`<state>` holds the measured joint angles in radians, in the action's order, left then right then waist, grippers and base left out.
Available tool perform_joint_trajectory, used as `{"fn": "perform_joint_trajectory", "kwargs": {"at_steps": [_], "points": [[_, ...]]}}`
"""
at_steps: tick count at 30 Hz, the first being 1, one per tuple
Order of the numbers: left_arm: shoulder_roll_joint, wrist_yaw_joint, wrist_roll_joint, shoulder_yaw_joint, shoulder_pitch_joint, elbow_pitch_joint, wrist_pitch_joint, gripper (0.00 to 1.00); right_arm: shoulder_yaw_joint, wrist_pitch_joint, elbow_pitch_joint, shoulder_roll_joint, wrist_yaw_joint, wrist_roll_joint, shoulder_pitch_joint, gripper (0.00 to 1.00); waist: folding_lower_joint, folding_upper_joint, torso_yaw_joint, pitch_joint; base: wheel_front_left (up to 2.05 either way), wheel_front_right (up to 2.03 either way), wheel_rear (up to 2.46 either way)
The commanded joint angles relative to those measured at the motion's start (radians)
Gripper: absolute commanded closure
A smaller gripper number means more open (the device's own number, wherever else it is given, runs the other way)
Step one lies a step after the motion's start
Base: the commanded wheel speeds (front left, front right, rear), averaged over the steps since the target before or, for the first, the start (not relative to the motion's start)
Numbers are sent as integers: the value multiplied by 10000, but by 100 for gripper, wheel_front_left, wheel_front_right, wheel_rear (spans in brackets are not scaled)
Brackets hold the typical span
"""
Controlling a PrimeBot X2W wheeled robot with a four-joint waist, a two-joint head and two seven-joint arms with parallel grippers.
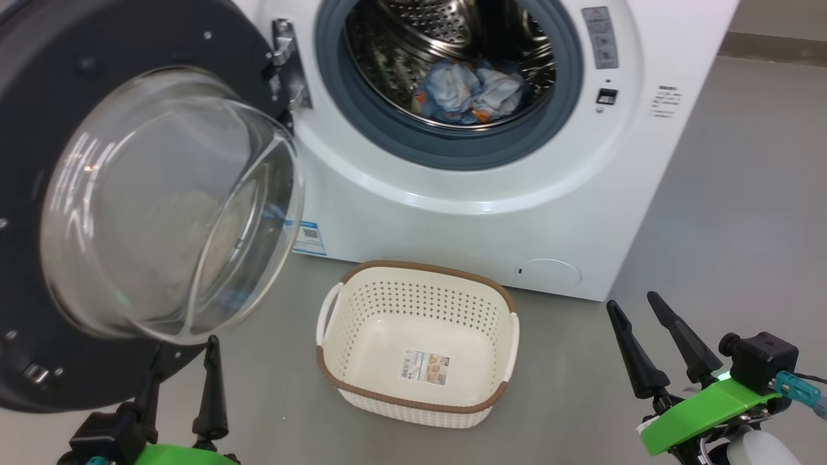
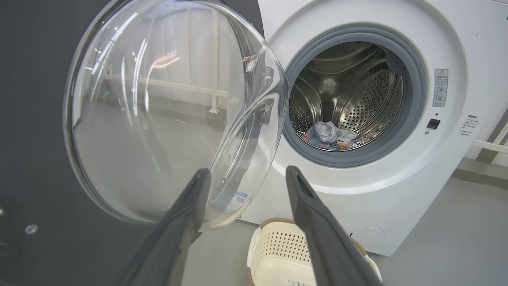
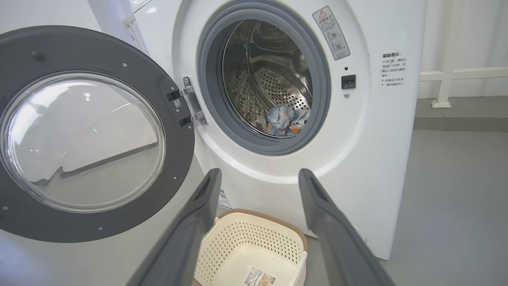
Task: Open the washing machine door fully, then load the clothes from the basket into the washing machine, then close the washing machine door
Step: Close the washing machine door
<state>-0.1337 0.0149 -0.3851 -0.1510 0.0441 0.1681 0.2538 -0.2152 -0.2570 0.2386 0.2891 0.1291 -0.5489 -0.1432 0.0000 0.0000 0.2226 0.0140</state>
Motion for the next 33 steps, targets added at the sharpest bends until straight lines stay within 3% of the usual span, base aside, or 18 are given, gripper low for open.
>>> {"fn": "perform_joint_trajectory", "kwargs": {"at_steps": [1,14,33], "points": [[-262,111,147,364,159,-175,78,0,-186,-48,-212,89,16,-61,-65,0,0,0,387,23,0,0,0],[-278,592,316,428,117,-180,73,0,-192,-48,-199,-55,16,-34,-22,0,0,0,1427,-42,0,0,0],[-253,851,335,435,41,-229,77,0,-322,-48,-140,-31,16,-97,-76,0,0,0,2491,-3,0,0,0]]}}
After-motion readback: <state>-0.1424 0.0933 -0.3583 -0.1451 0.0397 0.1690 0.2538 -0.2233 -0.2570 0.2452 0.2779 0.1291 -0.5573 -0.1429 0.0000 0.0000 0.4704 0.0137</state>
